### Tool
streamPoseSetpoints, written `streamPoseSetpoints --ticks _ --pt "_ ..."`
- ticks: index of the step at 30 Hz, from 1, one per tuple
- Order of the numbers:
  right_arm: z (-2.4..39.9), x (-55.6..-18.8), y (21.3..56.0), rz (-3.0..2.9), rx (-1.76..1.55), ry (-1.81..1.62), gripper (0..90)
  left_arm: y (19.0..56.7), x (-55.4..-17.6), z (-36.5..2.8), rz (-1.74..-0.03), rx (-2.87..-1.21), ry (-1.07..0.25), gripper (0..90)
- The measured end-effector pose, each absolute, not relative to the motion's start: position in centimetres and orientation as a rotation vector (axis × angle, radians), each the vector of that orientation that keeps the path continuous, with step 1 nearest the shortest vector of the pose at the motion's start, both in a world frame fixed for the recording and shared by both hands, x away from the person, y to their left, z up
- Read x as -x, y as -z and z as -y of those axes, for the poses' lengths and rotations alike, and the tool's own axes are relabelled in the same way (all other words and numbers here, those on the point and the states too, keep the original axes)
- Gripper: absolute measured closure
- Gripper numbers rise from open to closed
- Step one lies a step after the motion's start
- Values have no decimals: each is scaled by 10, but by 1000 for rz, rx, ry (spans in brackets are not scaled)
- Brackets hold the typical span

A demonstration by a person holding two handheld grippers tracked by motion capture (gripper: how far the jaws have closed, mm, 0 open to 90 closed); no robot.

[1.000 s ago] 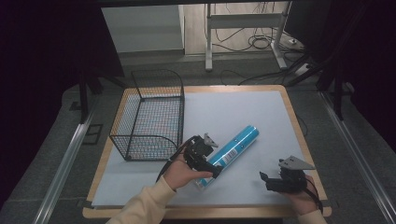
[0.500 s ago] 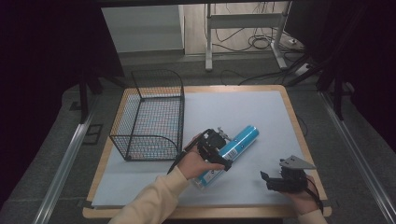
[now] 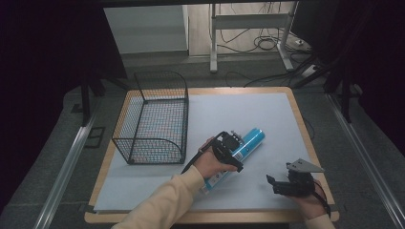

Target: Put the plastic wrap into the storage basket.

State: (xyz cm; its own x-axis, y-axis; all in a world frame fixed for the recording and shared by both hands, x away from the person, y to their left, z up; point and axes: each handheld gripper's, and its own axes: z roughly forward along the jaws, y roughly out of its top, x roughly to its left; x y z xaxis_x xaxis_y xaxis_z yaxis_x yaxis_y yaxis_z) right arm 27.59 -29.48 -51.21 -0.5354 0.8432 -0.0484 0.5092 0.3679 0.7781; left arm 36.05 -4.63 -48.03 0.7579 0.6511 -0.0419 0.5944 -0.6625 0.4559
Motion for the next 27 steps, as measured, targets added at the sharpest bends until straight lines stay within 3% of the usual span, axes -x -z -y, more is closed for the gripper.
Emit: streamPoseSetpoints --ticks 10,18,27 --pt "295 -276 513 -2184 -1170 -1001 115 494 -367 54 -951 -2580 -139 161" --pt "294 -275 512 -2169 -1160 -995 117 501 -369 57 -952 -2632 -125 289" --pt "295 -276 512 -2166 -1153 -997 118 498 -378 54 -981 -2639 -30 302"
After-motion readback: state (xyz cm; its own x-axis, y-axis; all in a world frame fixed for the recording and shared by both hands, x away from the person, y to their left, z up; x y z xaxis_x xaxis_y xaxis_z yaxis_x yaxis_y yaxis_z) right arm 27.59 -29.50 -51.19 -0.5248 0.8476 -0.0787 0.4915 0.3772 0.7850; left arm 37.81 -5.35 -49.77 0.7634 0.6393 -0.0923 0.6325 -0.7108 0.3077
